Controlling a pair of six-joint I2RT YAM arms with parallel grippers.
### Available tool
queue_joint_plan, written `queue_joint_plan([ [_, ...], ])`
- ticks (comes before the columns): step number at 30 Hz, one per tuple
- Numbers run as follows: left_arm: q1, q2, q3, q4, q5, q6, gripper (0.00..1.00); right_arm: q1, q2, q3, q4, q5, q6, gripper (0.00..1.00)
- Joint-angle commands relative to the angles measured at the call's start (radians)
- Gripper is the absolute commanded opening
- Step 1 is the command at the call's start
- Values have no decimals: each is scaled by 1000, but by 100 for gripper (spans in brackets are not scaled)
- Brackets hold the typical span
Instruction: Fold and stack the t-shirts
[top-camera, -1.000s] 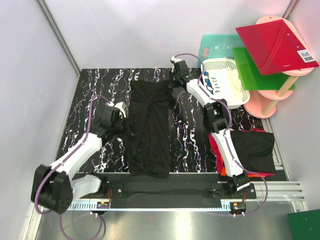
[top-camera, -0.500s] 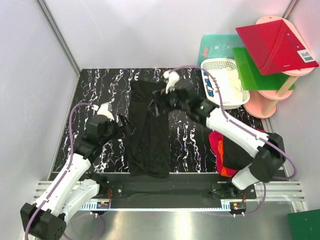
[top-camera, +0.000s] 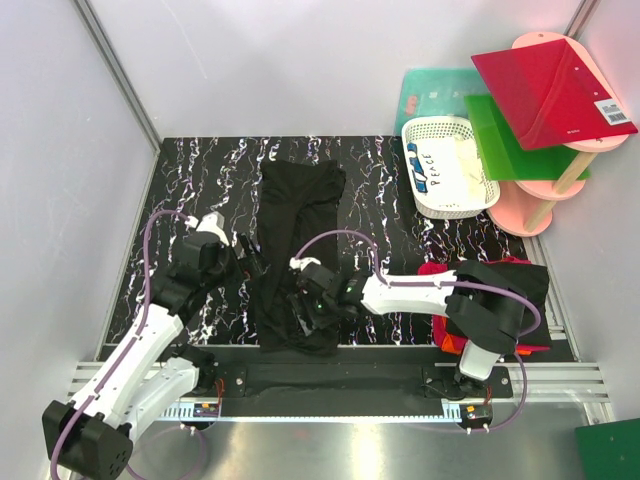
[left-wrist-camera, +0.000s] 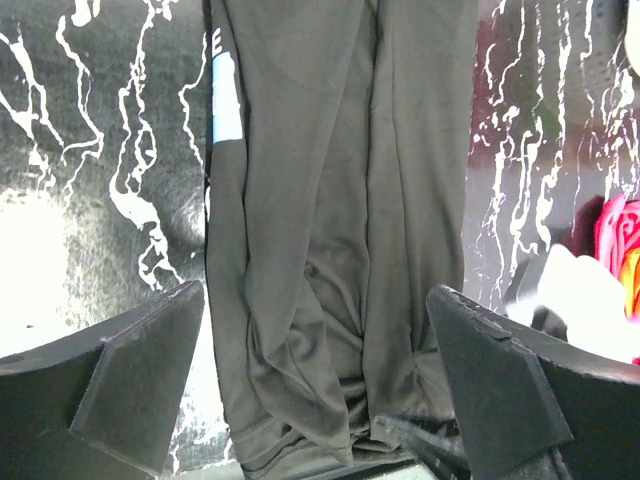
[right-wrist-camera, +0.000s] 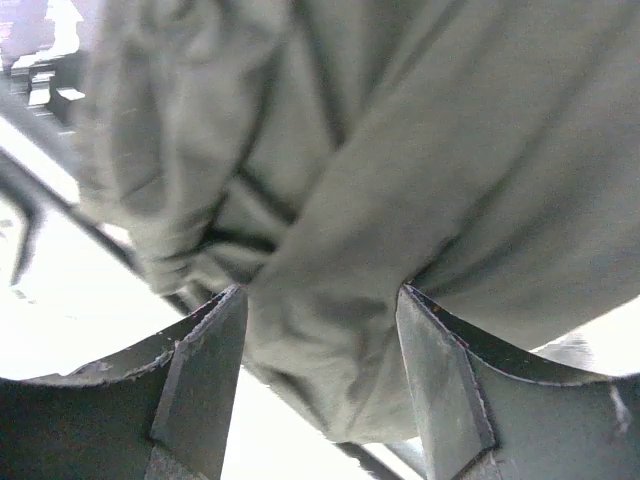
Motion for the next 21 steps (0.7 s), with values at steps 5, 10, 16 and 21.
queue_joint_plan([
  [5, -2, -46, -14, -14, -19, -6, 99, 105, -6, 104, 15, 93, 108, 70],
  [10, -2, -58, -25, -18, -18, -7, 99, 163, -29, 126, -57, 155, 125, 70],
  [16, -2, -60, -31, -18, -18, -16, 99, 196, -11, 146, -65, 178, 133, 70],
  [21, -2, -69, -34, -18, -18, -17, 99, 212, 58, 204, -54, 199, 123, 68],
])
